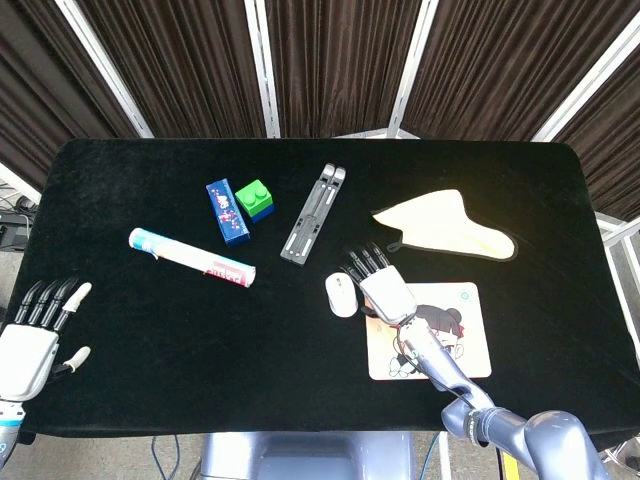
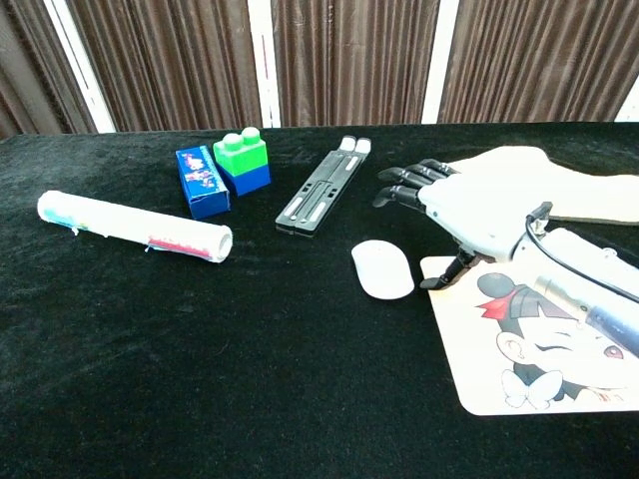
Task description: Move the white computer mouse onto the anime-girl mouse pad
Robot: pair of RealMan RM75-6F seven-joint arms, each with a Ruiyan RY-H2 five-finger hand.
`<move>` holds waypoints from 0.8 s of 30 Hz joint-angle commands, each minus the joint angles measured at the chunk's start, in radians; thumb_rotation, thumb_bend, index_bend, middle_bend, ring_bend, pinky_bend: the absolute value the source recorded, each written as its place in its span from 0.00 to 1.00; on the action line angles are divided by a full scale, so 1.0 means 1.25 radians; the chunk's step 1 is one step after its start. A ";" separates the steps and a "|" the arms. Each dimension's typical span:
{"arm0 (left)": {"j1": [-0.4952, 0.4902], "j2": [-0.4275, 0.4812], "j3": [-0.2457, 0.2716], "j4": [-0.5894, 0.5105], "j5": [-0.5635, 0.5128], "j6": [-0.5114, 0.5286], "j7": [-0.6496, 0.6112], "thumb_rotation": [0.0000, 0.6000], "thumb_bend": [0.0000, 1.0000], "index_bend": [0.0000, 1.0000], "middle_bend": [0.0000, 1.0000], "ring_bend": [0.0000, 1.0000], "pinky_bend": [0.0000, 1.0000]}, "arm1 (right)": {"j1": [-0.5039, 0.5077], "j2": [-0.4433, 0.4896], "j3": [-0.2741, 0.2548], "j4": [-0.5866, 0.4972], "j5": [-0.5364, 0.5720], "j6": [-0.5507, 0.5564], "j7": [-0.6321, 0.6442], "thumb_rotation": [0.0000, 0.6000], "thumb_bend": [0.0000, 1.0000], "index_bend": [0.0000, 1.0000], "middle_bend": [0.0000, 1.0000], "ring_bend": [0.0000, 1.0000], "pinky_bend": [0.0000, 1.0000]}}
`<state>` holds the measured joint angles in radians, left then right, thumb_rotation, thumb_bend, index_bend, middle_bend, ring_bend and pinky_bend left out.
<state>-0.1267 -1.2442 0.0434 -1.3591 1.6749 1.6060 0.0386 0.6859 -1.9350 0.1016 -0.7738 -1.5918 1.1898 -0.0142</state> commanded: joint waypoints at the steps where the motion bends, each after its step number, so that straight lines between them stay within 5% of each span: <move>1: 0.000 0.000 0.000 0.000 0.001 0.000 -0.001 1.00 0.22 0.00 0.00 0.00 0.00 | 0.001 -0.001 -0.001 0.002 0.000 0.002 -0.003 1.00 0.00 0.17 0.04 0.00 0.00; 24: 0.000 0.001 -0.001 0.000 0.005 -0.014 -0.007 1.00 0.22 0.00 0.00 0.00 0.00 | 0.025 -0.031 0.000 0.028 0.001 -0.002 0.015 1.00 0.00 0.18 0.04 0.00 0.00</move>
<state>-0.1259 -1.2425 0.0418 -1.3596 1.6811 1.5894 0.0308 0.7162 -1.9710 0.1016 -0.7400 -1.5893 1.1850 0.0023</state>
